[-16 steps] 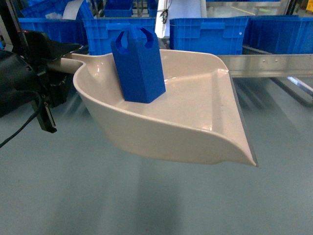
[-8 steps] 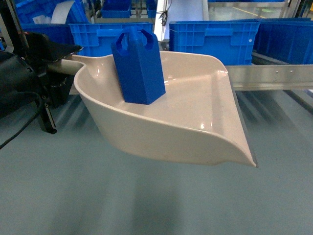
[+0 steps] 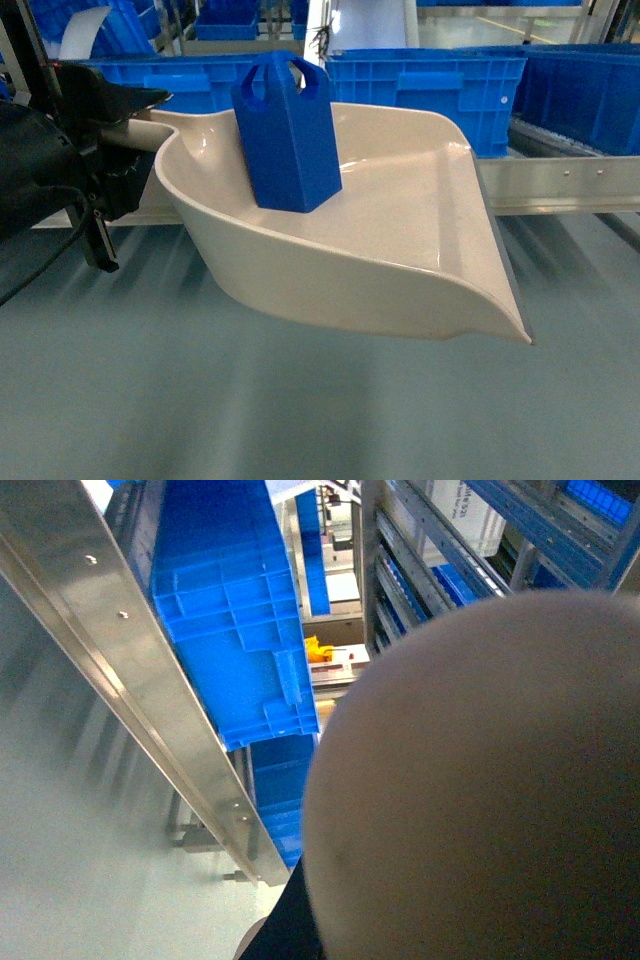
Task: Place part in tray to right shelf
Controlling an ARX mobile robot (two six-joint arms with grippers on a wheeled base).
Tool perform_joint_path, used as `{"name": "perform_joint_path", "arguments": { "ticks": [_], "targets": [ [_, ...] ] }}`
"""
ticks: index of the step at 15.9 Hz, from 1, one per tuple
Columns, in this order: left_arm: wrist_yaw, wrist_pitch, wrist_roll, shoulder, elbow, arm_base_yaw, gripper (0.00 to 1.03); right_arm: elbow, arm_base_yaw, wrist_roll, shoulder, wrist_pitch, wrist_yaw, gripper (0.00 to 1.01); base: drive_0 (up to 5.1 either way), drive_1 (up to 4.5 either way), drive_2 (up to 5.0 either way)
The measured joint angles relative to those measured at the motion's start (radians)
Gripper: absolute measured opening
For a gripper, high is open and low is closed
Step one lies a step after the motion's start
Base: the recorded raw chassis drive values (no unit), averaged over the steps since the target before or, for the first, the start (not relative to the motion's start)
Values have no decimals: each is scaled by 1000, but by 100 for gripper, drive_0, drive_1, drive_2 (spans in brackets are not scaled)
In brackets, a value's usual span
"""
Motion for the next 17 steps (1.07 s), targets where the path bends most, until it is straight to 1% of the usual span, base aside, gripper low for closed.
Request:
{"name": "perform_joint_path", "arguments": {
  "ticks": [13, 15, 17],
  "targets": [
    [-1, -1, 1, 0, 0, 2, 14, 0, 0, 0, -1, 0, 0, 98, 7, 397, -382],
    [12, -4, 0, 0, 0, -11, 14, 0, 0, 0, 0, 1, -1, 98, 7, 397, -382],
    [3, 5, 1, 0, 1, -1, 14, 0, 0, 0, 0, 2, 0, 98, 7, 397, -382]
  ]
}}
